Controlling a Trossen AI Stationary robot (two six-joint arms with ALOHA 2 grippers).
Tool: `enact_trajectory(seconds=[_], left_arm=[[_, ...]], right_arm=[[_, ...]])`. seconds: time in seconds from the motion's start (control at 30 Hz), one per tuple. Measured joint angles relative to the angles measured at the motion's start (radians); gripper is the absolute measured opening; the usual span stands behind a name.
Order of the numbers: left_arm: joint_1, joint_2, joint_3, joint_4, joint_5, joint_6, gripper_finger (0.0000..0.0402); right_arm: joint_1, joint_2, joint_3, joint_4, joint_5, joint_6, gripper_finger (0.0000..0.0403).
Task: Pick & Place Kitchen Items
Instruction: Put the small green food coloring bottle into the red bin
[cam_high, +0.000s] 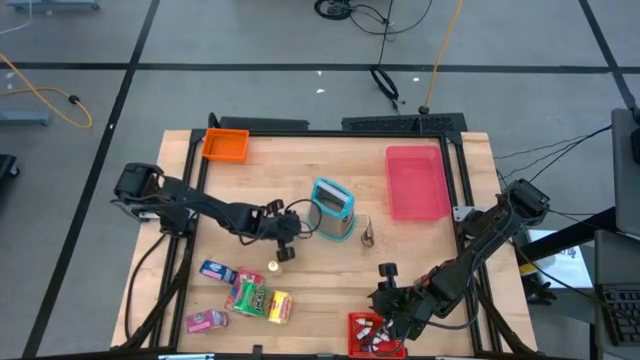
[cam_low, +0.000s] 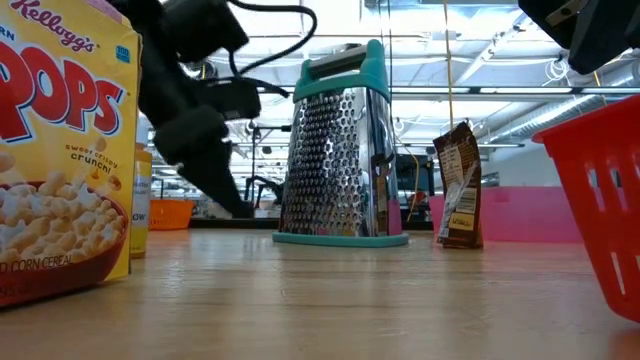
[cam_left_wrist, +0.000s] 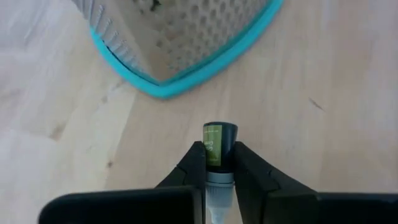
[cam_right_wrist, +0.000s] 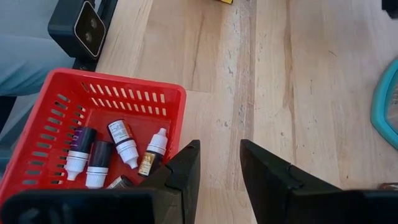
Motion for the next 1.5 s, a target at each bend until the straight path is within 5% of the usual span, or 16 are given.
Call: enact_trajectory(seconds=[0.5, 1.03, 1.5], left_arm=[[-0.171, -0.113, 0.002, 0.035, -0.008, -0.143, 0.0039], [-0.289, -0.114, 0.003, 0.426, -0.011, -0.137, 0.0041], [-0.381, -0.108, 0.012, 0.55, -0.089, -0.162, 0.0039]], right_arm=[[0.0, 0.0, 0.0, 0.0, 0.0, 0.0, 0.0105], [0.0, 0.0, 0.0, 0.007, 0.0, 0.0, 0.0105], [0.0, 0.0, 0.0, 0.007, 0.003, -0.016, 0.0105]])
